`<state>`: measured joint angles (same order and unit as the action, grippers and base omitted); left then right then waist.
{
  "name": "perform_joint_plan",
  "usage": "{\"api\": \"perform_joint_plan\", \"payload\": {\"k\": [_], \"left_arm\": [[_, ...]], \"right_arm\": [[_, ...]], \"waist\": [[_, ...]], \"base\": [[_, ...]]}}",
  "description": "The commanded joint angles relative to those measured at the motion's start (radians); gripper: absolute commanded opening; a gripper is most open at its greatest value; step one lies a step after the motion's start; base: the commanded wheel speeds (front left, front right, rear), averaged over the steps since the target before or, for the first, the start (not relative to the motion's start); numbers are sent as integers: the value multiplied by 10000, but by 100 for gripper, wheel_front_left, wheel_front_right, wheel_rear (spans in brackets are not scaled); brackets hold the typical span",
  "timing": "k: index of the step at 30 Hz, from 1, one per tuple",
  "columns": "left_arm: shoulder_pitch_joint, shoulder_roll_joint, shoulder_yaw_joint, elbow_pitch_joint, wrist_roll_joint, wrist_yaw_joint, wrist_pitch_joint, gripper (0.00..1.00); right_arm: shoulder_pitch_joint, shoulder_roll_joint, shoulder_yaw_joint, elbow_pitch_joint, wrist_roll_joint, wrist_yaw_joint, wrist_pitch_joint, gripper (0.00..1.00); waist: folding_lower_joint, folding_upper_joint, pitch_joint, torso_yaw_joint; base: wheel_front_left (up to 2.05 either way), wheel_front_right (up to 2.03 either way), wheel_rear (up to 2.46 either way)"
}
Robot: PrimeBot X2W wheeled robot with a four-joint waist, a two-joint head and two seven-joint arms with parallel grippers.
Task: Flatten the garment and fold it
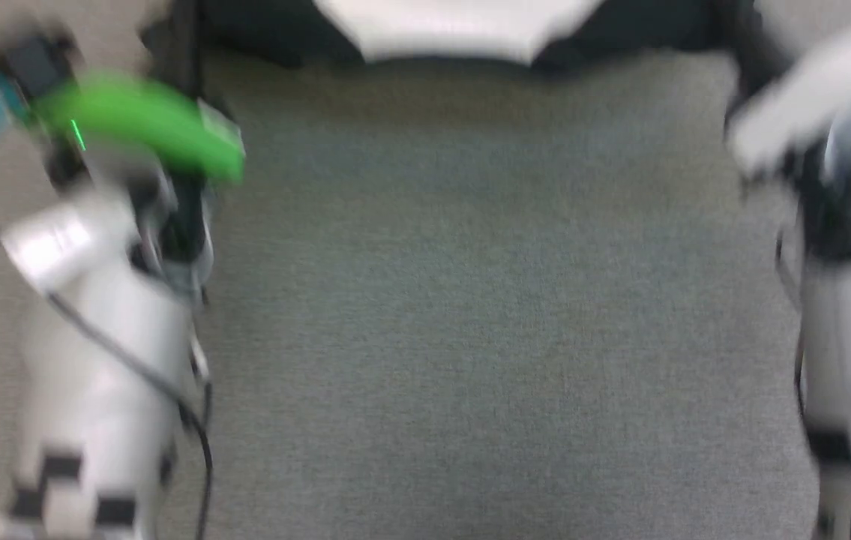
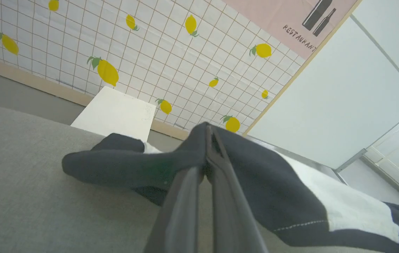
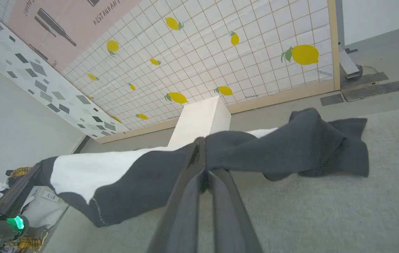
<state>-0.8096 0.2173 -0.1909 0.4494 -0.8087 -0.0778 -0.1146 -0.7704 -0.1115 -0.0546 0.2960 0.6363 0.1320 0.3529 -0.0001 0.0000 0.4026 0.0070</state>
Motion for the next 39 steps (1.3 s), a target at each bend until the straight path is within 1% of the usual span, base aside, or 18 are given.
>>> {"api": "perform_joint_plan", "payload": {"k": [1,3,7,12,16,19,20,22,27,30,34,35,36,37,38,39], "left_arm": [[774,-82,23,-341,-202,88,21,0],[2023,-259,-59,-904,-438,224,181,0],[4356,-446,-275,-1955,-714,707,560,0],[6707,-417,-552,-2824,-838,1385,1060,0],[7937,-186,-771,-3422,-742,1924,1525,0],[8653,26,-944,-3781,-721,2285,2014,0],[8867,238,-1100,-3879,-536,2445,2257,0],[9203,425,-1263,-4026,-480,2707,2701,0],[9539,1005,-1759,-4182,-17,3219,3649,0],[9463,1043,-1969,-4117,119,3309,3879,0],[9261,872,-2113,-3686,50,3096,3859,0],[9215,804,-2124,-3545,-17,3038,3861,12],[9175,772,-2129,-3468,-30,3014,3839,19],[9140,724,-2110,-3416,-67,2992,3799,100],[9102,685,-2094,-3374,-114,2975,3794,100],[9060,670,-2042,-3378,-136,2977,3739,100]], "right_arm": [[803,-78,-93,-390,104,-13,11,0],[2115,-36,-347,-975,191,-13,99,0],[4399,208,-888,-1938,137,-13,306,0],[6737,468,-1448,-2909,-507,-13,707,0],[8079,558,-1776,-3635,-1265,-13,1364,0],[8802,591,-1933,-4111,-1785,-13,1998,0],[9026,597,-1907,-4280,-2043,-13,2279,0],[9339,604,-1889,-4572,-2339,-13,2718,0],[9793,609,-1990,-4896,-3019,-13,3867,0],[9783,610,-1661,-4782,-3425,-13,4319,0],[9707,611,-1061,-3953,-3413,-13,4307,0],[9658,611,-933,-3696,-3464,-13,4204,0],[9621,611,-853,-3506,-3449,-13,4127,0],[9576,611,-810,-3348,-3426,-13,4022,0],[9509,611,-820,-3198,-3401,-13,3831,0],[9450,611,-831,-3089,-3376,-13,3632,15]], "waist": [[1,0,-1429,500],[1,0,-1865,572],[1,0,-2526,666],[1,0,-3193,745],[1,0,-3527,801],[1,0,-3684,806],[1,0,-3709,797],[1,0,-3740,804],[1,0,-3746,792],[1,0,-3722,748],[1,0,-3720,693],[1,0,-3724,682],[1,0,-3727,674],[1,0,-3729,669],[1,0,-3736,662],[1,0,-3737,656]], "base": [[0,0,0],[0,0,0],[0,0,0],[0,0,0],[0,0,0],[0,0,0],[0,0,0],[0,0,0],[0,0,0],[0,0,0],[0,0,0],[0,0,0],[0,0,0],[0,0,0],[0,0,0],[0,0,0]]}}
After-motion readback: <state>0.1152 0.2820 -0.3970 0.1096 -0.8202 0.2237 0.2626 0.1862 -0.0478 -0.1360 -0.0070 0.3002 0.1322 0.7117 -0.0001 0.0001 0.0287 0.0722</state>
